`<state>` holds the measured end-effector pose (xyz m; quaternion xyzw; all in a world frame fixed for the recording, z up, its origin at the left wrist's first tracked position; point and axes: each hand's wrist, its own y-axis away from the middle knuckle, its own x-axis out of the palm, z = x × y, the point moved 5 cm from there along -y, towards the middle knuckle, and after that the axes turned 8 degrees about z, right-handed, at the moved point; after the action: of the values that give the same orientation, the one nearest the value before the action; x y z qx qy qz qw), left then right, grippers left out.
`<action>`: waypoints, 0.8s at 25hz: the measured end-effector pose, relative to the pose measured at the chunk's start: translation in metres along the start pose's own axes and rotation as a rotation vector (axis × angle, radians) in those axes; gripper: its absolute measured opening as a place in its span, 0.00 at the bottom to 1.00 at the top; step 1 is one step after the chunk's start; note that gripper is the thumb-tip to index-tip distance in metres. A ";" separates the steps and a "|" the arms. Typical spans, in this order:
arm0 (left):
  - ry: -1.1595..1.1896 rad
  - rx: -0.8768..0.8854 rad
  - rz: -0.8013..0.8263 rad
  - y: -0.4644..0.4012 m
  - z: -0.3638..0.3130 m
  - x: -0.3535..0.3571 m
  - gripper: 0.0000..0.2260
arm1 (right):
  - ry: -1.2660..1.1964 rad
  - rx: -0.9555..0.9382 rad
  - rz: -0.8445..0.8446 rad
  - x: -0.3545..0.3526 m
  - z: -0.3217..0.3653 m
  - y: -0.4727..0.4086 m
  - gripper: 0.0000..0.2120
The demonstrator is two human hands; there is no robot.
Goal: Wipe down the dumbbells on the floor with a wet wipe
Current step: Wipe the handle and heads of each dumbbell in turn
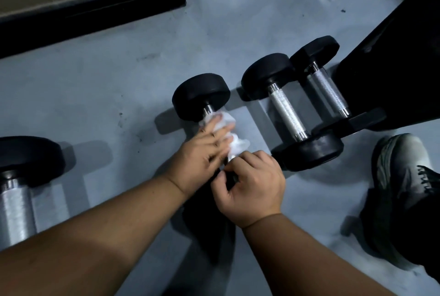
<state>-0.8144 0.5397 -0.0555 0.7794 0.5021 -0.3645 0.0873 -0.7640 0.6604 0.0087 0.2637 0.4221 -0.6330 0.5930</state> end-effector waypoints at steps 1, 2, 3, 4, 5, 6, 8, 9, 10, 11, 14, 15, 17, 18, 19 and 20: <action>0.013 0.043 0.042 0.003 -0.005 0.004 0.17 | -0.012 -0.009 0.004 -0.001 -0.001 -0.001 0.07; 0.015 0.090 0.080 0.003 -0.007 0.005 0.18 | -0.023 -0.012 0.010 -0.002 -0.002 -0.002 0.07; -0.005 0.136 0.117 0.002 -0.004 0.002 0.19 | -0.031 -0.005 0.014 -0.003 -0.004 -0.003 0.07; -0.035 0.179 0.158 -0.002 0.000 -0.001 0.18 | -0.038 0.006 0.018 -0.003 -0.006 -0.004 0.07; -0.057 0.210 0.190 -0.005 0.005 -0.003 0.17 | -0.046 0.018 0.023 -0.003 -0.008 -0.005 0.07; -0.069 0.225 0.202 -0.009 0.010 -0.006 0.16 | -0.050 0.029 0.026 -0.003 -0.011 -0.005 0.07; -0.071 0.191 0.161 -0.016 0.020 -0.013 0.15 | -0.048 0.047 0.036 -0.004 -0.015 -0.005 0.07; -0.063 0.163 0.120 -0.018 0.024 -0.016 0.15 | -0.049 0.055 0.045 -0.003 -0.015 -0.005 0.07; -0.046 0.137 0.077 -0.020 0.026 -0.018 0.15 | -0.052 0.061 0.054 -0.003 -0.016 -0.005 0.07; -0.019 0.103 0.035 -0.021 0.026 -0.018 0.15 | -0.056 0.062 0.059 -0.003 -0.016 -0.005 0.07; 0.054 -0.044 -0.071 -0.020 0.014 -0.008 0.15 | -0.071 0.061 0.056 -0.004 -0.019 -0.006 0.07; 0.053 -0.066 -0.073 -0.017 0.007 -0.001 0.15 | -0.074 0.060 0.049 -0.005 -0.020 -0.007 0.07; 0.035 -0.023 -0.021 -0.007 -0.004 0.011 0.15 | -0.081 0.053 0.037 -0.006 -0.020 -0.008 0.08; 0.041 0.021 0.017 -0.003 -0.006 0.012 0.15 | -0.087 0.049 0.038 -0.006 -0.020 -0.008 0.08; 0.042 0.066 0.054 -0.002 -0.003 0.009 0.15 | -0.092 0.045 0.040 -0.007 -0.020 -0.008 0.08; 0.022 0.109 0.097 -0.004 0.002 0.004 0.15 | -0.093 0.043 0.041 -0.007 -0.020 -0.008 0.08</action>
<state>-0.8178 0.5440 -0.0587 0.8102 0.4442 -0.3782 0.0569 -0.7742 0.6802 0.0060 0.2554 0.3748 -0.6413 0.6189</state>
